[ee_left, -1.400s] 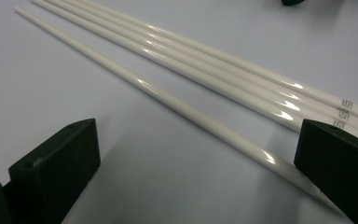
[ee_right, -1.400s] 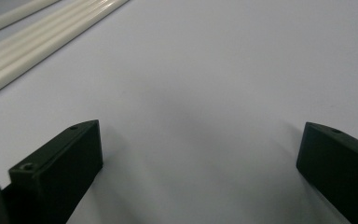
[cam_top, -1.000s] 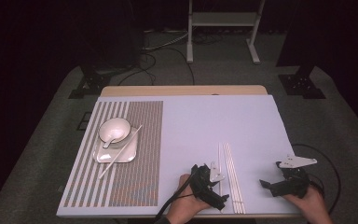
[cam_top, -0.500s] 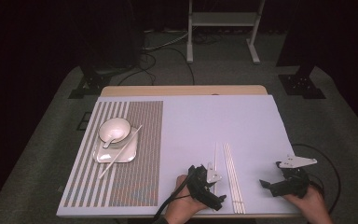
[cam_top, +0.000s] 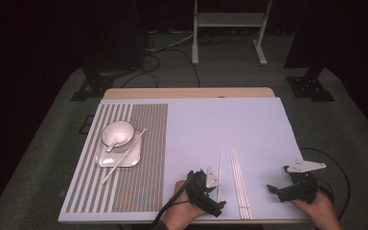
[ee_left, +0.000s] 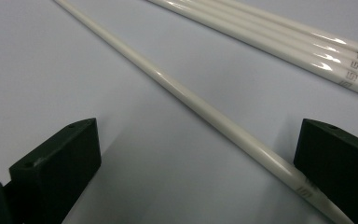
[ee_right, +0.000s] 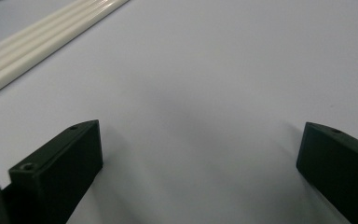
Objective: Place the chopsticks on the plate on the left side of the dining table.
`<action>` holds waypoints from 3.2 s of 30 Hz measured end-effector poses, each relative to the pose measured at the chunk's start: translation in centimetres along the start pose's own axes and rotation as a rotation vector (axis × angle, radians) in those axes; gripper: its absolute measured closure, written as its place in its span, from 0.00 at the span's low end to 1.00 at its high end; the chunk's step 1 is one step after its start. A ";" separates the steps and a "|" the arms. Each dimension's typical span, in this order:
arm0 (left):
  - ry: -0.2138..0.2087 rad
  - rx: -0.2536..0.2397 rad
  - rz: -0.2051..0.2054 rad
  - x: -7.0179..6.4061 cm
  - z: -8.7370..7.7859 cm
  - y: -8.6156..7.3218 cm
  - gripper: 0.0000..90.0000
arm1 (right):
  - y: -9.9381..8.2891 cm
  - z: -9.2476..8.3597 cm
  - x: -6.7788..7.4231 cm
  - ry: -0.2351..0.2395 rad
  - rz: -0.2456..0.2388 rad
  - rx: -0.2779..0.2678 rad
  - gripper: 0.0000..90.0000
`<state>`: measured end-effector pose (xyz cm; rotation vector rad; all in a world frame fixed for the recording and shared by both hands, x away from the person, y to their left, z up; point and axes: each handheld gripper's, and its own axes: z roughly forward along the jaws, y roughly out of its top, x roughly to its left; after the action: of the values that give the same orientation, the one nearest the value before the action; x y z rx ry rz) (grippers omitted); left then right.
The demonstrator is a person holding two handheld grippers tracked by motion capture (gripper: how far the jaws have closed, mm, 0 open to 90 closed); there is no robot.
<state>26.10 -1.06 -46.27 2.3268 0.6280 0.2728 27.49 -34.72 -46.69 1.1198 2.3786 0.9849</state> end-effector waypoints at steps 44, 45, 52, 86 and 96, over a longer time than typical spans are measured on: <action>0.020 0.009 -0.019 3.0 -2.9 -3.0 0.00 | 0.0 0.0 0.0 0.000 0.001 0.001 0.00; 0.020 0.012 -0.019 3.1 -2.9 -3.0 0.00 | 0.0 0.0 0.0 0.001 0.001 0.001 0.00; 0.022 0.013 -0.023 3.7 -3.3 -3.4 0.00 | 0.0 0.0 0.0 0.001 0.001 0.001 0.00; 0.065 0.011 -0.057 6.9 -5.0 -5.2 0.00 | 0.0 0.0 0.0 0.001 0.001 0.001 0.00; 0.076 0.007 -0.068 7.7 -5.3 -5.5 0.00 | 0.0 0.0 0.0 0.001 0.001 0.001 0.00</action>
<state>28.89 9.42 -46.02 2.3061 0.7446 0.3293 27.49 -34.71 -46.68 1.1218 2.3793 0.9848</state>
